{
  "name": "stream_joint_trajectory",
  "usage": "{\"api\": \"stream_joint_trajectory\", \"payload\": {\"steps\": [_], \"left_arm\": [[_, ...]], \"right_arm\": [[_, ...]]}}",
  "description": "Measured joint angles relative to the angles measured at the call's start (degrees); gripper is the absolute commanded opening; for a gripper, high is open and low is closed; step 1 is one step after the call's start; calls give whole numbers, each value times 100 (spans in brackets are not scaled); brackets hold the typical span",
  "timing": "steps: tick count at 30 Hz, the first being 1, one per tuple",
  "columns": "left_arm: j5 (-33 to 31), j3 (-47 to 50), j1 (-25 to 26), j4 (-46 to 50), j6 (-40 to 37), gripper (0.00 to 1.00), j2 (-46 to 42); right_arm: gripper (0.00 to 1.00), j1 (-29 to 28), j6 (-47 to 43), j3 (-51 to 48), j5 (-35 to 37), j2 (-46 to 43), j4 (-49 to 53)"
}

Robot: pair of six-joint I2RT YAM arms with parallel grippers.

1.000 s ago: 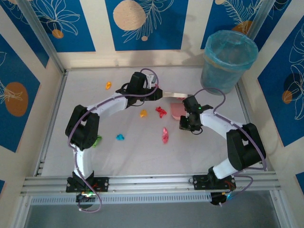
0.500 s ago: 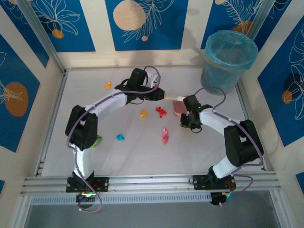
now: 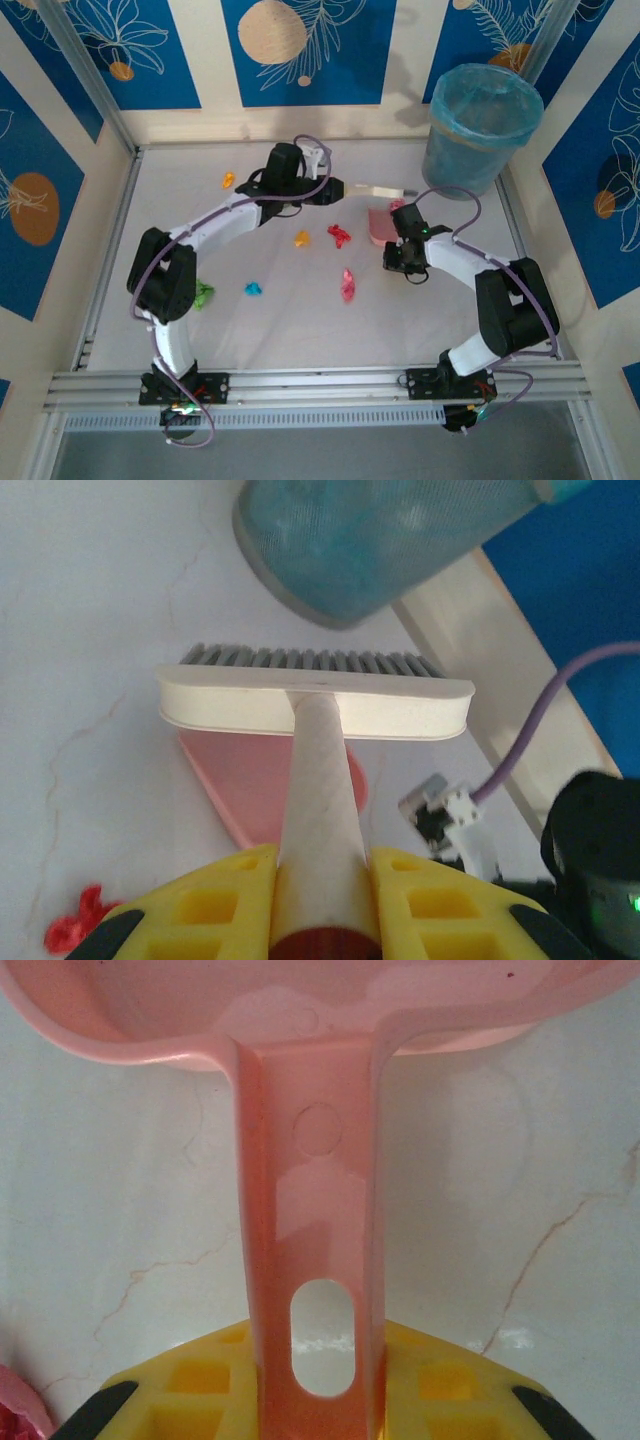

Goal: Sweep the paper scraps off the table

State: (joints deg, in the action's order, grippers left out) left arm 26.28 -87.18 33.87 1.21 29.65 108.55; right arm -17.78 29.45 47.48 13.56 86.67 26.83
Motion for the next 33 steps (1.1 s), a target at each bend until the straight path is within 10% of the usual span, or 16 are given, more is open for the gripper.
{"api": "stream_joint_trajectory", "payload": {"steps": [14,33], "left_arm": [[-125,-1580,374,195,-22,0,1683],[686,-754,378,1021,-308,0,466]], "right_arm": [[0,57,101,-42,-155,-74,15],[0,22,57,-260,-35,-234,-181]]}}
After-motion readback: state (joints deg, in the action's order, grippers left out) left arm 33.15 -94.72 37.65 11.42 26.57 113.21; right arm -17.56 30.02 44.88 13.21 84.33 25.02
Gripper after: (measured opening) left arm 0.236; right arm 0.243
